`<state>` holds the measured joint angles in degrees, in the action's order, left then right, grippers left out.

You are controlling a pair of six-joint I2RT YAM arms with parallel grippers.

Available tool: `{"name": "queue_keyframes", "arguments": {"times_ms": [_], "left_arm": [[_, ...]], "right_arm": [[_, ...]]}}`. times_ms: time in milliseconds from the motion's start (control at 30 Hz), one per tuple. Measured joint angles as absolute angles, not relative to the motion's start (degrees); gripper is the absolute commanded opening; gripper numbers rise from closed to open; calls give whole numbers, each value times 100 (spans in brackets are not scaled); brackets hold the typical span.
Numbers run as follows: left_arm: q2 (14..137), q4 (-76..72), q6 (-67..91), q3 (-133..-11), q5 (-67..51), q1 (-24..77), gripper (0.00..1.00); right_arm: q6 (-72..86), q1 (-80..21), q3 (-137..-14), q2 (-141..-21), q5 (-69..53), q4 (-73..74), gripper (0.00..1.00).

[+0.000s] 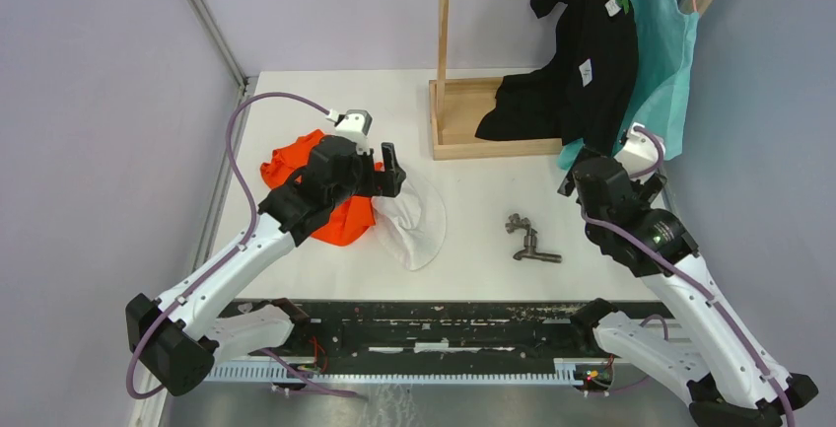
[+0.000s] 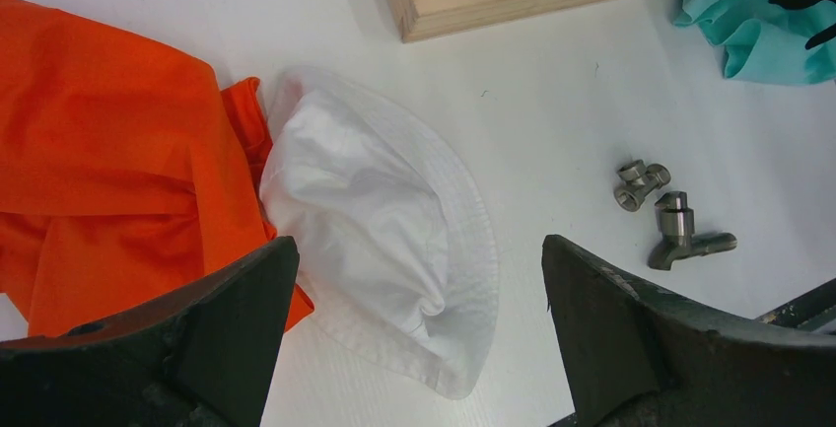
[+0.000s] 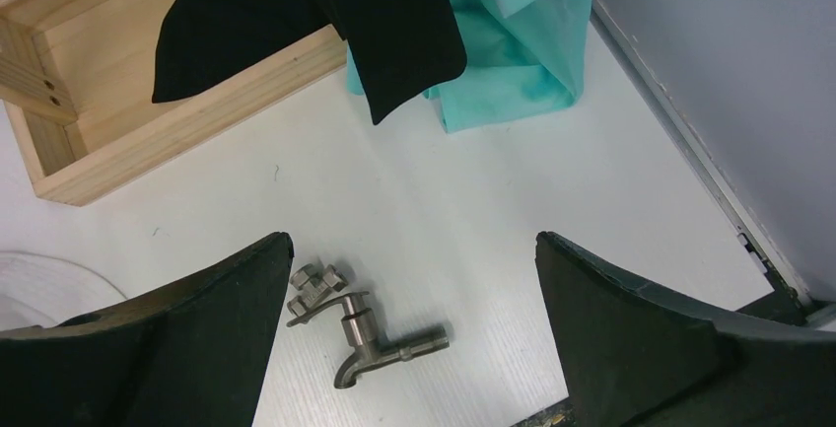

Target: Install the water faucets

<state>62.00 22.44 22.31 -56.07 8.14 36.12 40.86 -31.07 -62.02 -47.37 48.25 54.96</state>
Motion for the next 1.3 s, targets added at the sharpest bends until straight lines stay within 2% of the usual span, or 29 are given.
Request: {"name": "queue_keyframes", "arguments": {"times_ms": [500, 667, 733, 833, 933, 1033, 1167, 1300], "left_arm": [[6182, 2235, 2233, -5607, 888, 3612, 99], [6132, 2053, 2231, -5487, 497, 3649, 99], [6106, 1855, 2233, -5312, 434, 3848, 99], [6233, 1702, 2244, -5133, 561, 4685, 99], [6674, 1542, 2298, -5162, 572, 5441, 99], [7177, 1452, 2377, -5186, 561, 5763, 99], [7483, 1452, 2464, -5186, 578, 5837, 99], [7485, 1463, 2598, -5238, 840, 5837, 99]], "right_arm": [[4086, -3107, -6090, -4606, 4740, 5408, 100], [3948, -3107, -5892, -4545, 4484, 5188, 99], [3809, -3107, -5784, -4598, 4198, 5087, 98], [3691, -3107, -5695, -4821, 3675, 4960, 98], [3680, -3107, -5559, -5288, 3037, 4818, 98], [3765, -3107, -5371, -5996, 2493, 4718, 96], [3837, -3111, -4960, -6716, 2010, 4646, 75], [3824, -3079, -4593, -6836, 1780, 4517, 55]]}}
